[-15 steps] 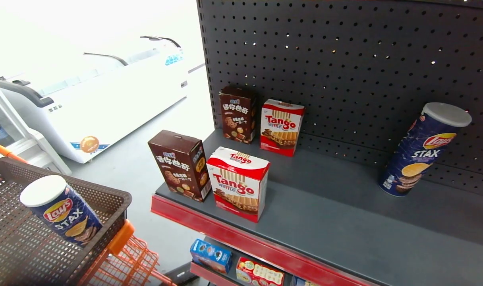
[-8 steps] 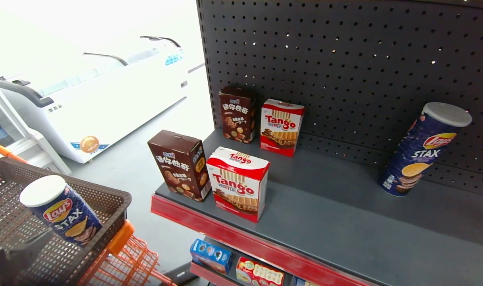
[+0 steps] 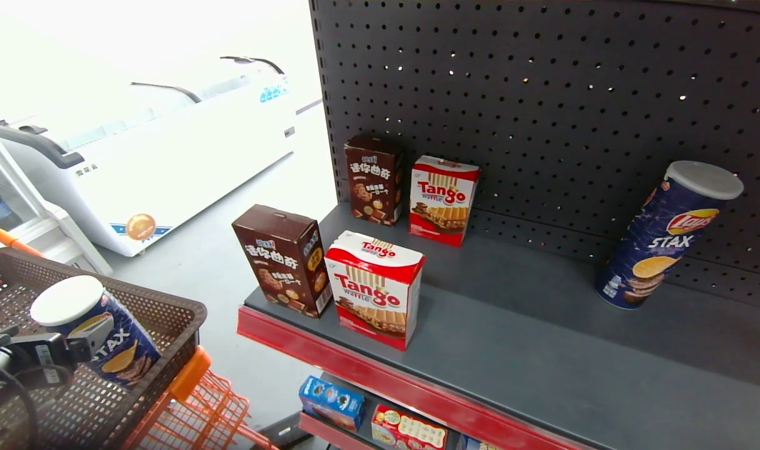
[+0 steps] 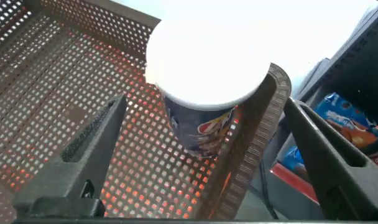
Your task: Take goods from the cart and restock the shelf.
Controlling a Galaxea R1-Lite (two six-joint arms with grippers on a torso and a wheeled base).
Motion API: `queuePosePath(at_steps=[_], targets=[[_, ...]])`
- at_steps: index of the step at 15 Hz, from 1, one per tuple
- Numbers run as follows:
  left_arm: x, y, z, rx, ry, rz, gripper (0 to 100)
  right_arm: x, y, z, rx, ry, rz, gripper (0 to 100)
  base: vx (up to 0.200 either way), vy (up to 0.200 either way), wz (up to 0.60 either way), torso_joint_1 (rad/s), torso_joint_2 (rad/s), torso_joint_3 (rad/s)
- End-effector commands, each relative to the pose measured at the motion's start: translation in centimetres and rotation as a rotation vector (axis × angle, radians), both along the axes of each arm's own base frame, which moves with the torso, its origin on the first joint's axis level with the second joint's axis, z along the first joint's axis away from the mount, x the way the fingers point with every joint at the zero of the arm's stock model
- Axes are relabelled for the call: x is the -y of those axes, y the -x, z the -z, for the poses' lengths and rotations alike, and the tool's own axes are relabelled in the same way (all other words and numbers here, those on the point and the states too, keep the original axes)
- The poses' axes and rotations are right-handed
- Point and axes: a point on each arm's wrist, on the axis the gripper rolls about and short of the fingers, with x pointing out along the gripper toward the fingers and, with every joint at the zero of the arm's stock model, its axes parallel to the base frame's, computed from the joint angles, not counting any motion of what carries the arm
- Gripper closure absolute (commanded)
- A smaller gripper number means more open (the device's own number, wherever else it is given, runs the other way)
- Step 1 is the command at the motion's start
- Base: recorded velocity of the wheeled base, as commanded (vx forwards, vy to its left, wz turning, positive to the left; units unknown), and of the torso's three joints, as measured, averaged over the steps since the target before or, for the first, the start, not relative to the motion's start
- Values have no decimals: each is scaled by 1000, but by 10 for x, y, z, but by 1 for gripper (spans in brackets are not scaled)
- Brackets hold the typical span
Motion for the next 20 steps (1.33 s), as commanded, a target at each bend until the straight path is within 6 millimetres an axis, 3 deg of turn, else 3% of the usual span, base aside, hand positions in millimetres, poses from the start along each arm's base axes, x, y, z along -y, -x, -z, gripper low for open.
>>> queuePosePath(at_steps=[1, 7, 17, 20], targets=[[-3, -11, 28, -91, 44, 24, 0, 0, 0, 0, 0, 1, 0, 0, 0, 0, 0, 0, 0, 0], [-9, -42, 36, -13, 79, 151, 0, 0, 0, 0, 0, 1, 0, 0, 0, 0, 0, 0, 0, 0], [-29, -78, 47, -37, 45, 111, 0, 0, 0, 0, -1, 1, 0, 0, 0, 0, 0, 0, 0, 0], [-32, -97, 53, -9, 33, 125, 0, 0, 0, 0, 0, 1, 0, 0, 0, 0, 0, 0, 0, 0]])
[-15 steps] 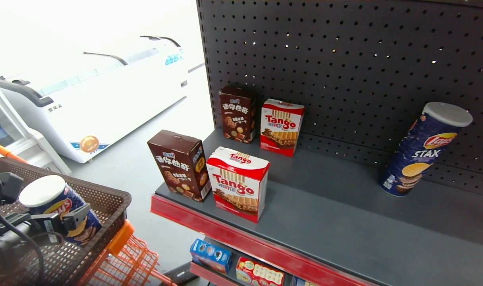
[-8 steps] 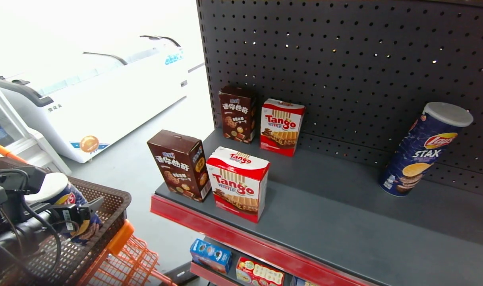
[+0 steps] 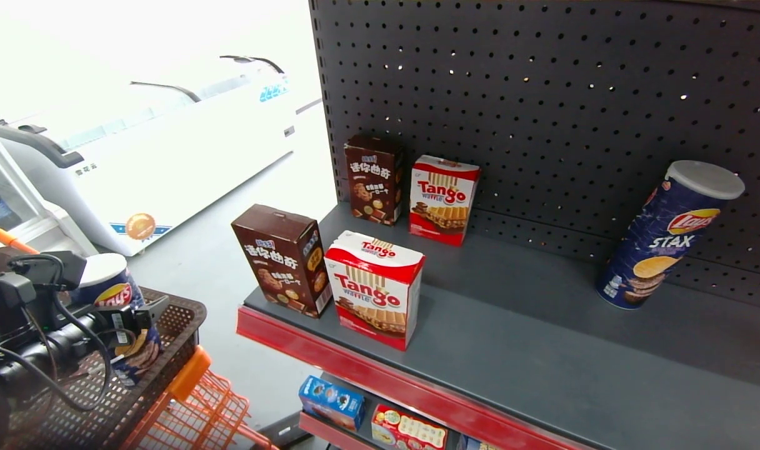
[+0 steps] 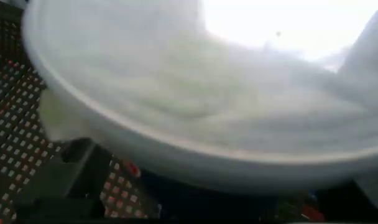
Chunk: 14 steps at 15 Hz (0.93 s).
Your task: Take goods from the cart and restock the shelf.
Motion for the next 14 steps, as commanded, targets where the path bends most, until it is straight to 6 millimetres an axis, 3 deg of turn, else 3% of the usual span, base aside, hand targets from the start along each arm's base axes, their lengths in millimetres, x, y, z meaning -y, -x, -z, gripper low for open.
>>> queuePosePath(at_steps=[1, 3, 4, 7, 14], targets=[[-3, -11, 8, -20, 7, 3, 0, 0, 0, 0, 1, 0, 0, 0, 0, 0, 0, 0, 0, 0], [-3, -17, 13, -24, 9, 7, 0, 0, 0, 0, 1, 0, 0, 0, 0, 0, 0, 0, 0, 0], [-2, -18, 14, -24, 11, 11, 100, 0, 0, 0, -1, 0, 0, 0, 0, 0, 0, 0, 0, 0], [1, -20, 11, -14, 5, 22, 100, 0, 0, 0, 1, 0, 0, 0, 0, 0, 0, 0, 0, 0], [13, -1, -44, 149, -43, 51, 100, 0, 0, 0, 1, 0, 0, 0, 0, 0, 0, 0, 0, 0]])
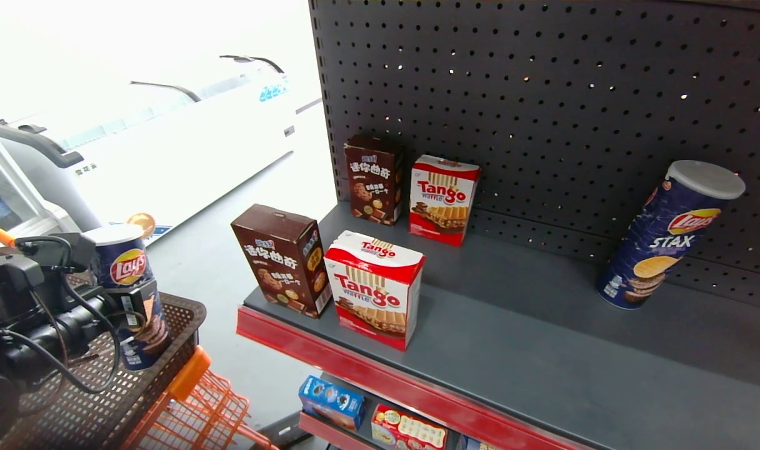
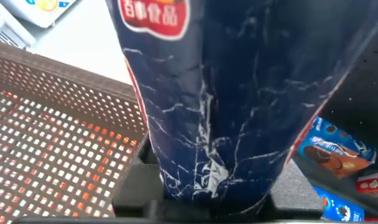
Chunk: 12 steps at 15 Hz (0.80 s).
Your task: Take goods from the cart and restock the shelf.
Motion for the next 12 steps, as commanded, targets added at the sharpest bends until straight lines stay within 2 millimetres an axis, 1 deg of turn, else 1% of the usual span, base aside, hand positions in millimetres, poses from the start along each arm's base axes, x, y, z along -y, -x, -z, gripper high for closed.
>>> queuePosePath(at_steps=[1, 2, 3, 4, 5, 8, 9, 11, 12], targets=[[7, 15, -36, 107, -33, 11, 100, 0, 0, 0, 0, 1, 0, 0, 0, 0, 0, 0, 0, 0], [11, 21, -42, 122, -37, 22, 100, 0, 0, 0, 0, 1, 0, 0, 0, 0, 0, 0, 0, 0], [20, 33, -56, 156, -45, 45, 100, 0, 0, 0, -1, 1, 0, 0, 0, 0, 0, 0, 0, 0], [23, 39, -60, 164, -46, 52, 100, 0, 0, 0, 0, 1, 0, 0, 0, 0, 0, 0, 0, 0], [34, 56, -77, 208, -55, 84, 100, 0, 0, 0, 0, 1, -2, 0, 0, 0, 0, 0, 0, 0], [40, 71, -90, 268, -91, 98, 100, 0, 0, 0, 0, 1, 0, 0, 0, 0, 0, 0, 0, 0], [45, 73, -95, 287, -91, 118, 100, 0, 0, 0, -1, 1, 0, 0, 0, 0, 0, 0, 0, 0], [51, 76, -93, 286, -80, 162, 100, 0, 0, 0, 0, 1, 0, 0, 0, 0, 0, 0, 0, 0], [61, 85, -95, 311, -67, 209, 100, 0, 0, 0, 0, 1, 0, 0, 0, 0, 0, 0, 0, 0]])
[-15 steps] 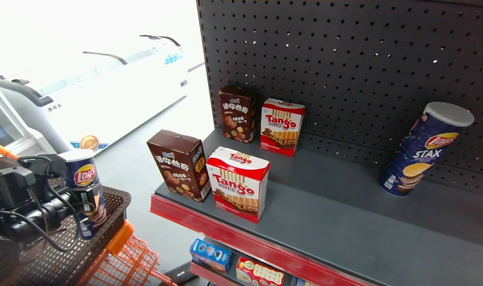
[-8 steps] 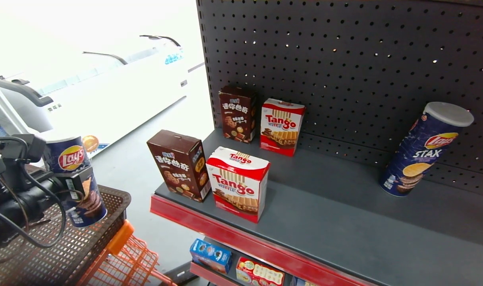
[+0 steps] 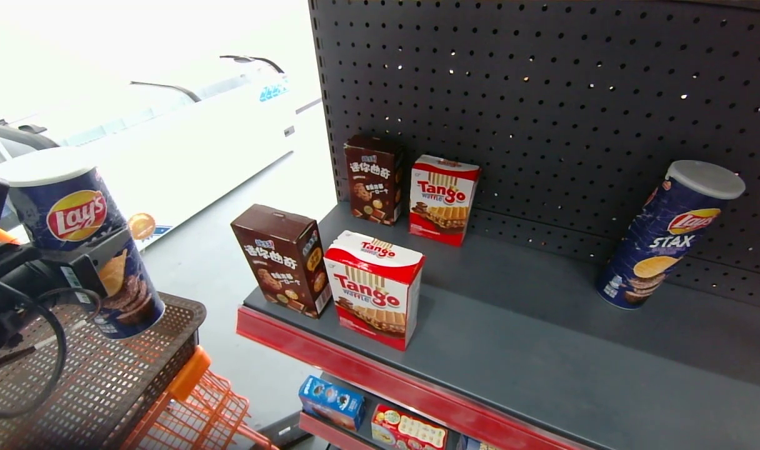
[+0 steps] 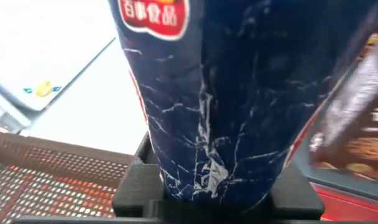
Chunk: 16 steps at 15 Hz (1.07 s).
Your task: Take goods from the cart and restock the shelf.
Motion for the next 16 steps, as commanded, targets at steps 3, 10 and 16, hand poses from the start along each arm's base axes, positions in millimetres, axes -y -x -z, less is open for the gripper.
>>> queuePosePath(at_steps=[3, 10, 16], targets=[[25, 23, -10, 71, 2, 133, 100, 0, 0, 0, -1, 1, 0, 0, 0, 0, 0, 0, 0, 0], [33, 59, 8, 61, 14, 195, 100, 0, 0, 0, 1, 1, 0, 0, 0, 0, 0, 0, 0, 0], [36, 53, 6, 51, 28, 209, 100, 0, 0, 0, 1, 1, 0, 0, 0, 0, 0, 0, 0, 0]])
